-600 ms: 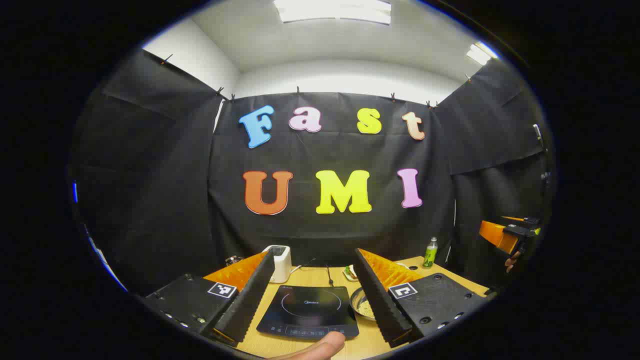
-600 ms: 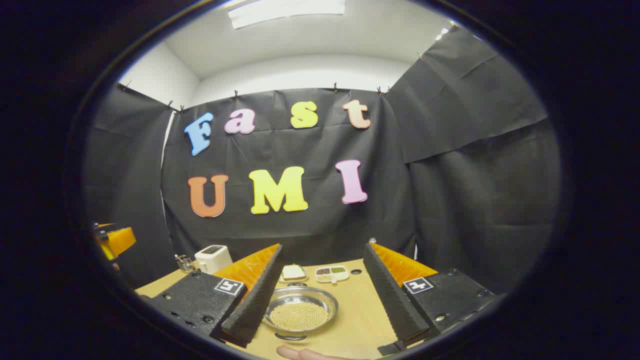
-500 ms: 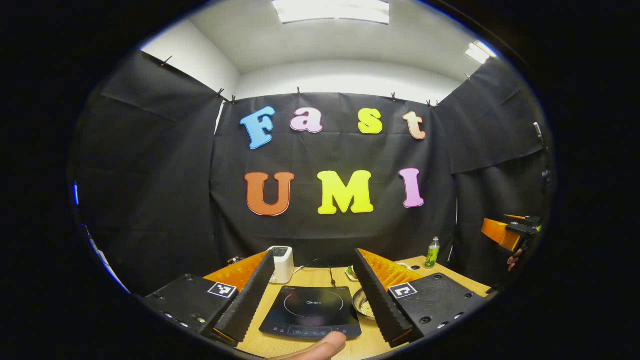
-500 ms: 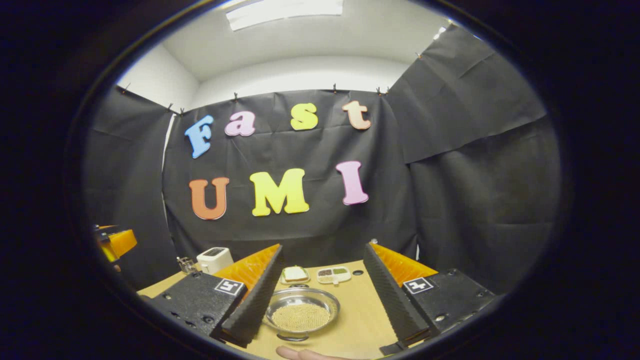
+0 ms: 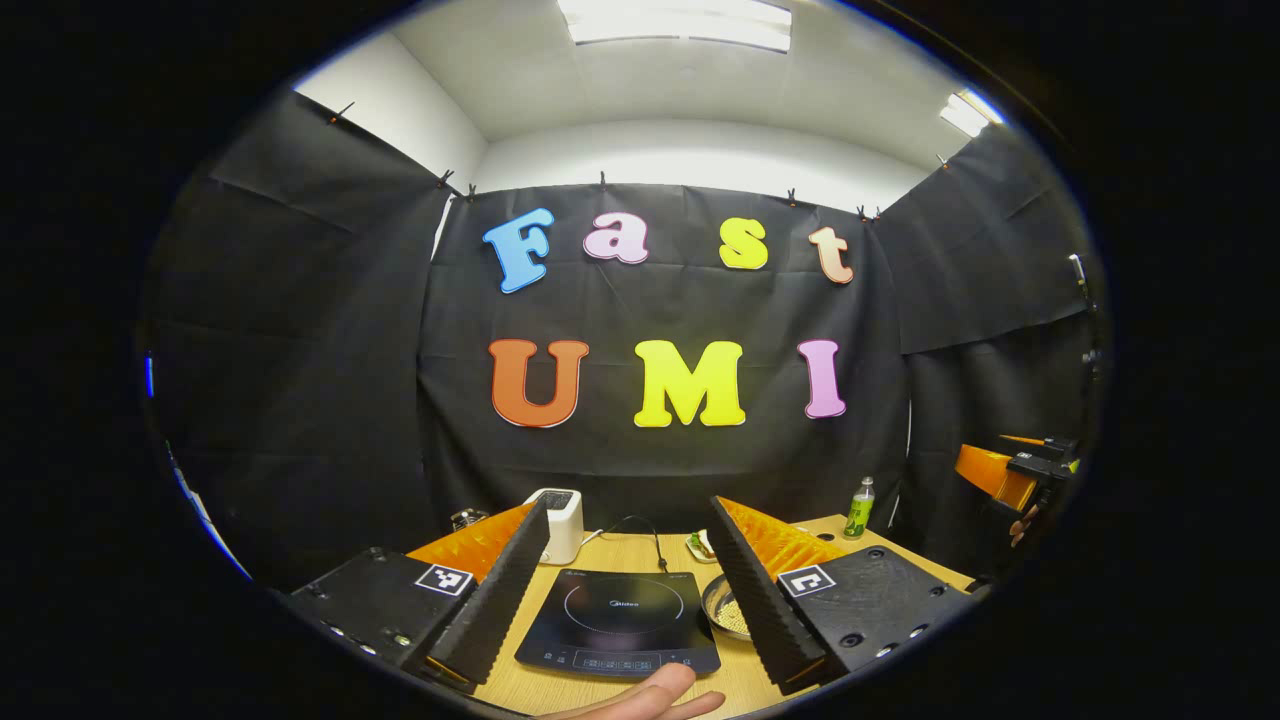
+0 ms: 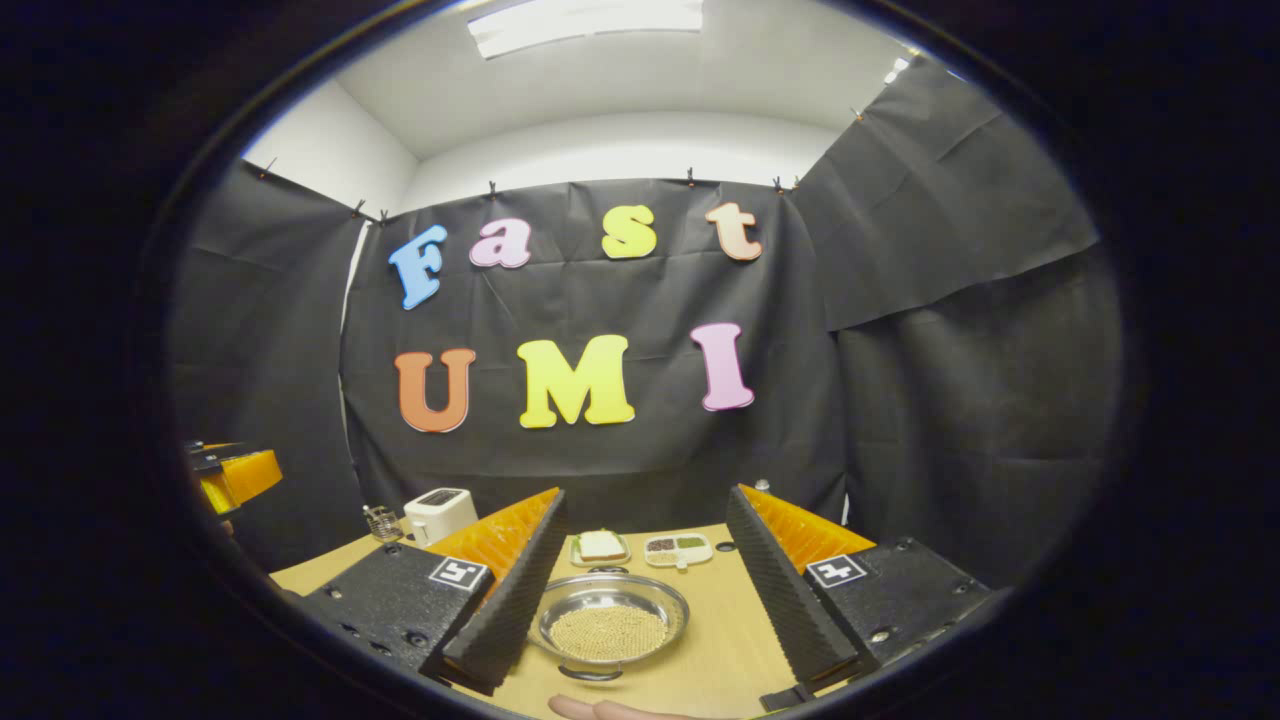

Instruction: First push the handle of the pot to place it horizontally, then grasp the pot with both hands and set it on the induction cooktop.

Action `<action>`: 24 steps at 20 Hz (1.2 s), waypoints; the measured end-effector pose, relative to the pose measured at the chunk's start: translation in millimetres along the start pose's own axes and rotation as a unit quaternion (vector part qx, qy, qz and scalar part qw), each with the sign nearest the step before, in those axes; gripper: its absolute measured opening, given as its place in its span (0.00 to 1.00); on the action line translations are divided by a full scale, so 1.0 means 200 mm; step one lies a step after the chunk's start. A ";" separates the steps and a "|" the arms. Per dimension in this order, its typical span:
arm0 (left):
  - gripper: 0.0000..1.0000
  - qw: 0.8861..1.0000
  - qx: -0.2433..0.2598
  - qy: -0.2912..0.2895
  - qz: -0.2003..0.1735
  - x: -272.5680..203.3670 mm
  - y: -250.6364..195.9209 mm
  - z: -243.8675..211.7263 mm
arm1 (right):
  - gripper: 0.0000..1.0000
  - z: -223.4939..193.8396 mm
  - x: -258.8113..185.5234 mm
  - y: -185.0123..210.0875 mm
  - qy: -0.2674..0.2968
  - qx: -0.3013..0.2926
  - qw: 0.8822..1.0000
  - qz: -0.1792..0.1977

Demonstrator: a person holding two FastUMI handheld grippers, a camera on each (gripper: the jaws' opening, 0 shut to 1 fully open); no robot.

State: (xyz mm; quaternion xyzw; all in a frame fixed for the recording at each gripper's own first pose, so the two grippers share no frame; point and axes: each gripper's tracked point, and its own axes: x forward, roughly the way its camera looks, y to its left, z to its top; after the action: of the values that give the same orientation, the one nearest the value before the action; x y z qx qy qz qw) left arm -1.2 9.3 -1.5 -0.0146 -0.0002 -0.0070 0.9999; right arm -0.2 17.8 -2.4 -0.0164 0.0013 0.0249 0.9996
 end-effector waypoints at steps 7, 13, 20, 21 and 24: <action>0.95 1.000 -0.004 0.005 -0.005 -0.03 0.01 -0.05 | 0.96 -0.04 0.02 0.15 0.010 0.006 0.999 0.041; 0.95 0.999 -0.019 -0.004 -0.025 -0.04 0.00 -0.04 | 0.96 -0.07 0.04 0.17 0.017 -0.005 0.999 0.033; 0.95 0.999 -0.021 -0.004 -0.036 -0.06 0.01 -0.06 | 0.96 -0.12 0.08 0.22 0.023 0.007 0.998 0.053; 0.95 0.999 -0.022 -0.004 -0.036 -0.06 0.01 -0.06 | 0.96 -0.15 0.09 0.22 0.030 0.005 0.998 0.053; 0.95 0.999 -0.026 -0.002 -0.032 -0.06 0.02 -0.08 | 0.96 -0.26 0.14 0.25 0.066 0.010 0.996 0.062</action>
State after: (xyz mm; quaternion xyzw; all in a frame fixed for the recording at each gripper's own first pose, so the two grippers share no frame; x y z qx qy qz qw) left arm -12.6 12.7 -17.4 -0.0408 -0.0024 -0.0391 0.9984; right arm 26.0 67.3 -56.8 -0.0084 0.0687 0.0858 0.9939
